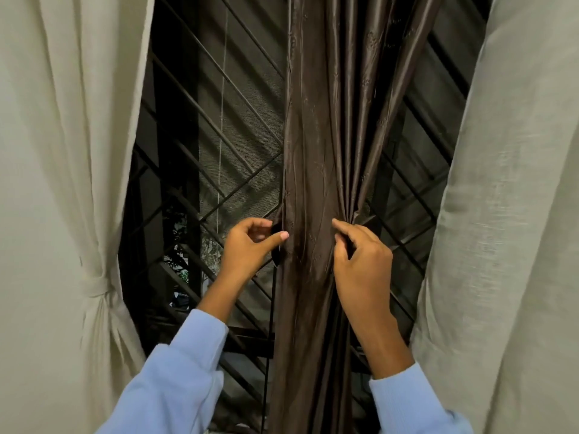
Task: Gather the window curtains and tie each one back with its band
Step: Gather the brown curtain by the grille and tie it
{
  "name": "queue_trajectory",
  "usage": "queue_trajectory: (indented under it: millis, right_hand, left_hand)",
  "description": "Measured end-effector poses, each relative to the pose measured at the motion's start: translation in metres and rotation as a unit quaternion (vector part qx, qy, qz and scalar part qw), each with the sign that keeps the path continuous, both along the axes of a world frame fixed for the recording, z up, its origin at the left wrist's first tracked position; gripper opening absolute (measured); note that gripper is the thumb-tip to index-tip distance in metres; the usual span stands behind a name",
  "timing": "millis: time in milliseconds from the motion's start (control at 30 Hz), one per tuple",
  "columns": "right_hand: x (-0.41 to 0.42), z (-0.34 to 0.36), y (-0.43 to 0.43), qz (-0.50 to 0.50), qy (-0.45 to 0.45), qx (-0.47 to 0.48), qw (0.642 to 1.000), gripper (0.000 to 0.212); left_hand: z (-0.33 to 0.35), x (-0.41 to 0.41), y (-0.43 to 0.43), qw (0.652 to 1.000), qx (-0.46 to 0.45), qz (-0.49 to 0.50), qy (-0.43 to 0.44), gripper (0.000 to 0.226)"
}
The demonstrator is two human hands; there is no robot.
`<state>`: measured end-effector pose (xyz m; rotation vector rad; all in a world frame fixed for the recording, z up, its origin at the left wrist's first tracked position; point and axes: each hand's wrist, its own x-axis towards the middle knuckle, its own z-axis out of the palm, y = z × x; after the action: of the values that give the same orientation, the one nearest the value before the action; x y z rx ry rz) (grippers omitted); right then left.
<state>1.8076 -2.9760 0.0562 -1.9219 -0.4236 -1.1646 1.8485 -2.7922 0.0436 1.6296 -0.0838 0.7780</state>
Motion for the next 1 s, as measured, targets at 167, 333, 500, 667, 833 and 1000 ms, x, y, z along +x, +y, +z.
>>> queue_trajectory:
  millis: [167, 333, 500, 667, 833, 1000]
  right_hand:
    - [-0.002, -0.002, -0.001, 0.01, -0.002, 0.002, 1.0, 0.03]
    - [-0.006, -0.009, 0.003, 0.009, -0.01, 0.015, 1.0, 0.031]
    - [-0.007, -0.01, 0.01, 0.018, -0.02, 0.015, 1.0, 0.031]
    - [-0.005, -0.013, 0.009, 0.03, -0.007, 0.028, 0.999, 0.033]
    - [-0.003, -0.012, 0.011, 0.023, -0.013, 0.027, 0.999, 0.034]
    - [0.0, -0.012, 0.008, 0.002, -0.036, 0.005, 0.999, 0.035]
  left_hand:
    - [0.001, 0.004, -0.003, 0.994, -0.021, -0.075, 0.075, 0.035]
    - [-0.008, 0.001, 0.002, 0.996, 0.027, -0.069, 0.047, 0.007]
    - [-0.011, -0.005, 0.002, 0.979, -0.096, -0.175, 0.034, 0.032]
    - [-0.006, 0.002, 0.004, 0.981, -0.158, -0.108, 0.024, 0.027]
    - [-0.006, 0.0, 0.002, 0.963, -0.177, -0.203, 0.024, 0.033]
    - [-0.002, 0.003, 0.006, 0.987, -0.142, -0.071, 0.027, 0.013]
